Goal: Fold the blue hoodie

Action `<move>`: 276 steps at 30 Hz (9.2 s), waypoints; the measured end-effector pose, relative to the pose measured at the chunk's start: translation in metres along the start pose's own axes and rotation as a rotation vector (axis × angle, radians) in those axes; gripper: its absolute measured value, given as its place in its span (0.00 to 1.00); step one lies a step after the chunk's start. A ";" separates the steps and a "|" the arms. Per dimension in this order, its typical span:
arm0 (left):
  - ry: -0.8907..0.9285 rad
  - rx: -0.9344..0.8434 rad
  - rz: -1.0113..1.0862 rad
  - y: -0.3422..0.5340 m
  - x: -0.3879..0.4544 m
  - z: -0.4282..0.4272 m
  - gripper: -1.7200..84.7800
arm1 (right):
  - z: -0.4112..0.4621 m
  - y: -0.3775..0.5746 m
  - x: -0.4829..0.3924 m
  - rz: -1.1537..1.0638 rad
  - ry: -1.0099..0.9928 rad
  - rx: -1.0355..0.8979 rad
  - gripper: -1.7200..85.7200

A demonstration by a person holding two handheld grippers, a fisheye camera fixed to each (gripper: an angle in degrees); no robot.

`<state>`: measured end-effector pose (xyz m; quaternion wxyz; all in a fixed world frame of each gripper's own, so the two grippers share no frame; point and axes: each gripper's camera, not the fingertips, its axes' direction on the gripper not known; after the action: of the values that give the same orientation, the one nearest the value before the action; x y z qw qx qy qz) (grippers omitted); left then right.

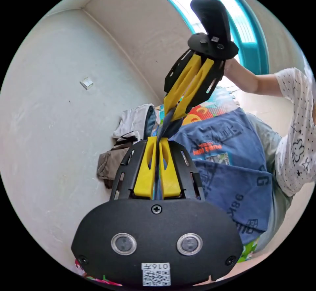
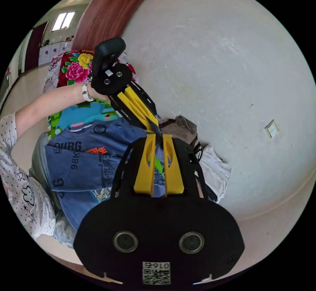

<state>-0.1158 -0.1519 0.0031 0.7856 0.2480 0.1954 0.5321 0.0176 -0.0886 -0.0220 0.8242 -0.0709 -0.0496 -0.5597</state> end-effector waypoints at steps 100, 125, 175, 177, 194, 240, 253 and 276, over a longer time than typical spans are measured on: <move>0.146 -0.238 -0.932 0.471 -0.251 0.279 0.01 | 0.390 -0.126 0.268 -0.138 -0.470 -0.257 0.03; 0.039 -0.399 -0.944 0.484 -0.312 0.311 0.01 | 0.494 -0.271 0.355 0.133 -0.470 -0.293 0.03; -0.194 -0.490 -0.396 0.304 -0.234 0.274 0.01 | 0.452 -0.232 0.204 -0.248 -0.194 -0.226 0.08; -0.209 -0.443 -0.460 0.308 -0.239 0.267 0.01 | 0.451 -0.223 0.201 -0.218 -0.193 -0.212 0.08; -0.082 -0.312 -0.903 0.302 -0.167 0.140 0.01 | 0.335 -0.065 0.125 -0.092 -0.255 -0.079 0.03; 0.315 -0.164 -0.201 -0.287 0.287 0.294 0.06 | -0.004 0.576 0.003 1.170 0.095 0.036 0.12; 0.331 0.381 -0.629 -0.209 0.268 0.204 0.01 | 0.088 0.541 0.253 1.156 -0.278 0.181 0.08; 0.389 0.539 -0.598 -0.116 0.310 0.176 0.01 | 0.361 0.445 0.517 1.426 -0.954 -0.079 0.12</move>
<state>0.1814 0.0696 0.0617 0.7608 0.2719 0.5344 0.2484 0.6211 -0.3382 0.3896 0.8671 -0.3415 -0.3147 0.1804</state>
